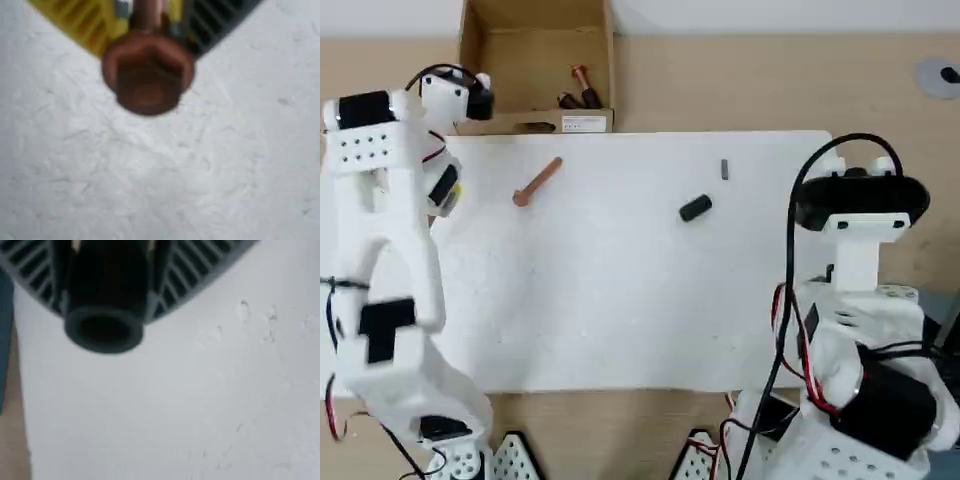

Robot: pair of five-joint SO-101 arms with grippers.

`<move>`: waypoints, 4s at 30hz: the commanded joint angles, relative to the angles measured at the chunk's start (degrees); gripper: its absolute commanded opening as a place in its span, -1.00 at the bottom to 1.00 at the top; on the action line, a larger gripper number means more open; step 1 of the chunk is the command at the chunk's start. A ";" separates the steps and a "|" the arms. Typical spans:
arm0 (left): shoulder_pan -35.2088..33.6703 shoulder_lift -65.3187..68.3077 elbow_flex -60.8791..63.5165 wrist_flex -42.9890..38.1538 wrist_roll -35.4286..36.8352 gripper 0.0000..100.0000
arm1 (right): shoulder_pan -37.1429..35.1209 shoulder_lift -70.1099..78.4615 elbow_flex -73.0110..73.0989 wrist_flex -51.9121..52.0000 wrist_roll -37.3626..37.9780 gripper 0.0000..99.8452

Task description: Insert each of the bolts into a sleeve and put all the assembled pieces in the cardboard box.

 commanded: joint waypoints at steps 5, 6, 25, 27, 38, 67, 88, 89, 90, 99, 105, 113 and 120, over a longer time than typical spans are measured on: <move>6.51 -25.80 12.84 0.44 10.73 -0.99 | 0.22 -0.57 -5.41 -2.29 0.09 -0.98; 7.30 -28.62 14.59 -0.18 12.13 -0.99 | 0.22 -0.57 -5.23 -3.16 0.00 -0.98; 9.23 -68.18 56.26 -32.88 49.14 -1.00 | -18.42 -10.95 17.01 -22.07 -18.37 -0.98; 9.23 -72.57 59.60 -34.73 51.52 -1.00 | -19.65 -15.25 21.05 -24.00 -18.20 -0.98; 18.37 -99.03 75.16 -38.59 58.37 -1.00 | -27.30 -34.33 36.88 -29.01 -18.11 -0.98; 39.30 -112.66 79.30 -52.48 79.65 -1.00 | -62.29 -48.04 49.54 -28.92 -18.11 -0.98; 45.63 -112.66 83.60 -48.18 79.56 -1.00 | -67.30 -48.13 51.74 -33.67 -9.32 -0.98; 45.71 -112.66 83.60 -47.30 79.47 -1.00 | -67.30 -48.13 51.82 -34.29 -8.53 -0.98; 45.63 -112.66 83.60 -46.51 79.47 -1.00 | -67.30 -48.13 51.91 -34.73 -7.74 -0.98; 45.54 -112.66 83.69 -45.19 79.47 -1.00 | -67.30 -48.13 51.56 -35.16 -7.12 -0.98; 45.54 -112.66 85.89 -49.32 79.47 -1.00 | -67.30 -48.13 51.56 -34.99 -7.12 -0.98; 47.03 -112.66 88.44 -50.37 76.40 -1.00 | -67.30 -48.13 51.65 -34.90 -6.68 -0.98; 53.98 -112.66 88.00 -48.62 68.48 -1.00 | -67.30 -48.13 51.74 -34.99 -4.75 -0.98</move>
